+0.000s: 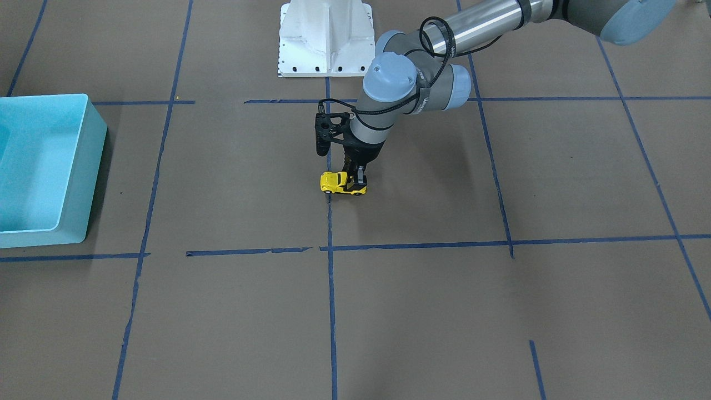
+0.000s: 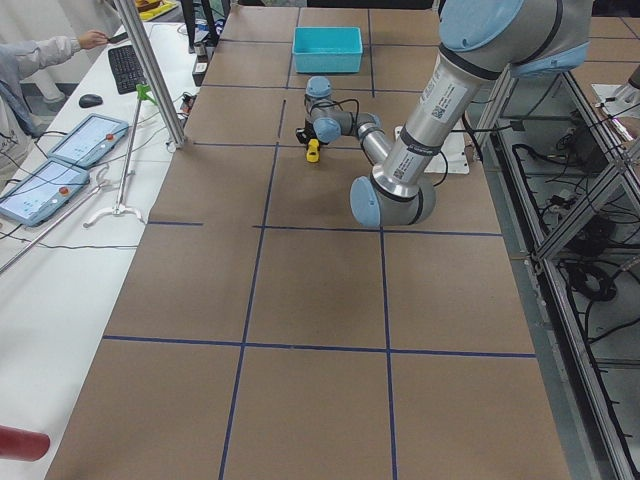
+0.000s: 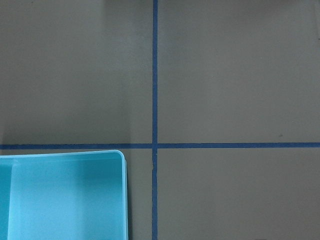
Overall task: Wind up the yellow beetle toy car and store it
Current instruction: 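Press the car down and drag it back toward the robot with the left gripper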
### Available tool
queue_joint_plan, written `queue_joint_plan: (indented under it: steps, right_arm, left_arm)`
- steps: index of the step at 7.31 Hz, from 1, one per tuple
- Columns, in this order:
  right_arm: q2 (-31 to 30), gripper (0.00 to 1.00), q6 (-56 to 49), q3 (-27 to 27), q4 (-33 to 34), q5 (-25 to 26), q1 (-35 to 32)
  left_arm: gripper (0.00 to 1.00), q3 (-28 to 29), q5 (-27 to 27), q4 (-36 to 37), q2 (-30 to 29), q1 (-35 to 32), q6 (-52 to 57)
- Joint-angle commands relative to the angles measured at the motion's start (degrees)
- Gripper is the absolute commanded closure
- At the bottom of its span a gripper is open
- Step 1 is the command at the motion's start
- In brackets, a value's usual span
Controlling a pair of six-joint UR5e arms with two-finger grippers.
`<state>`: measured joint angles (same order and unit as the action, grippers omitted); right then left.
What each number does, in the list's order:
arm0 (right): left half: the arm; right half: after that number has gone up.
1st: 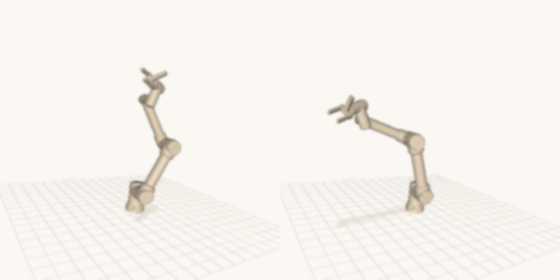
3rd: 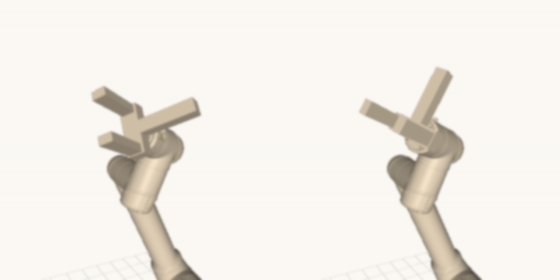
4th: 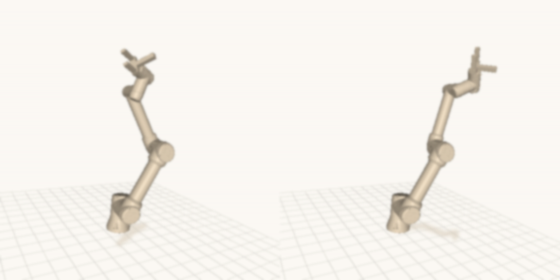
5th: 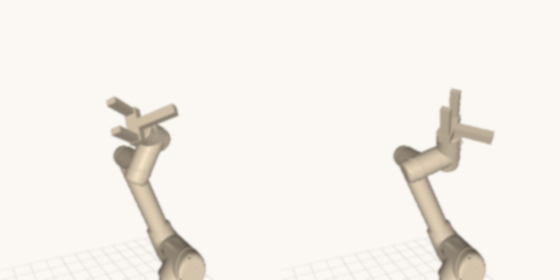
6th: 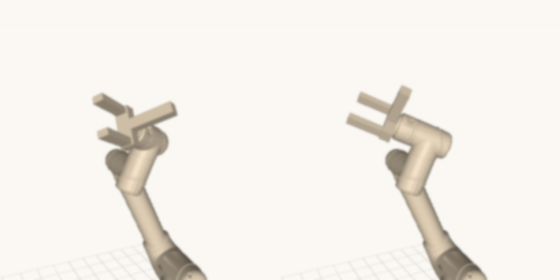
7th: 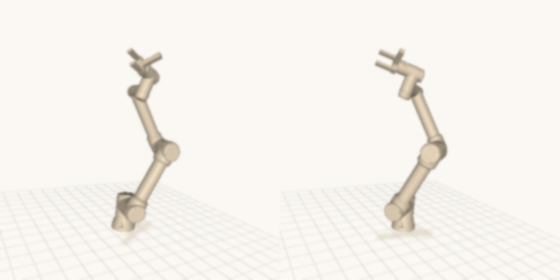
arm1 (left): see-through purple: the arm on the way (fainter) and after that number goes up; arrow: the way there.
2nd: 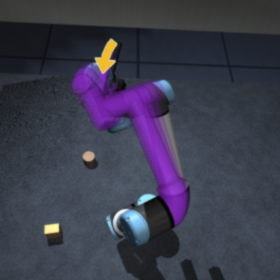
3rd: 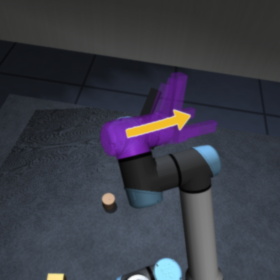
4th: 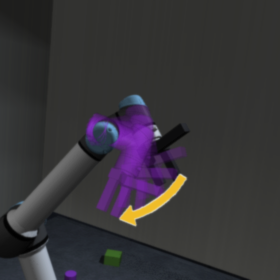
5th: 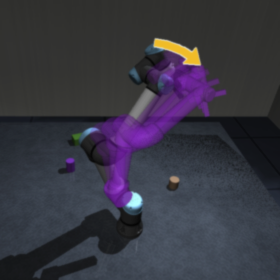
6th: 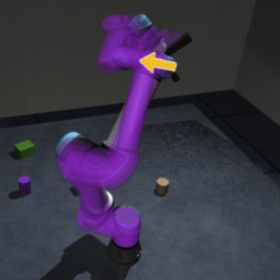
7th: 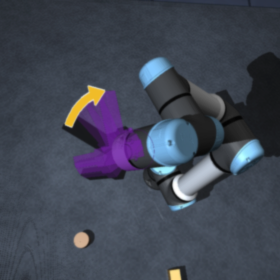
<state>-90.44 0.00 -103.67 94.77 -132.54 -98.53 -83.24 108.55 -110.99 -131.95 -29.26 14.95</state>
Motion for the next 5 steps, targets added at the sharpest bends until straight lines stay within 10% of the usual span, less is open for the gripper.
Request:
queue_joint_plan:
  steps: [1,5]
  right_arm:
    - [-0.08,0.0,0.0,-0.04,-0.02,0.0,0.01]
    - [0.53,0.0,0.09,0.05,0.06,-0.08,0.18]
  left_arm:
    - [0.9,0.01,-0.1,0.95,-0.06,0.16,-0.01]
    - [0.9,-0.26,-0.1,4.03,-0.5,0.25,0.08]
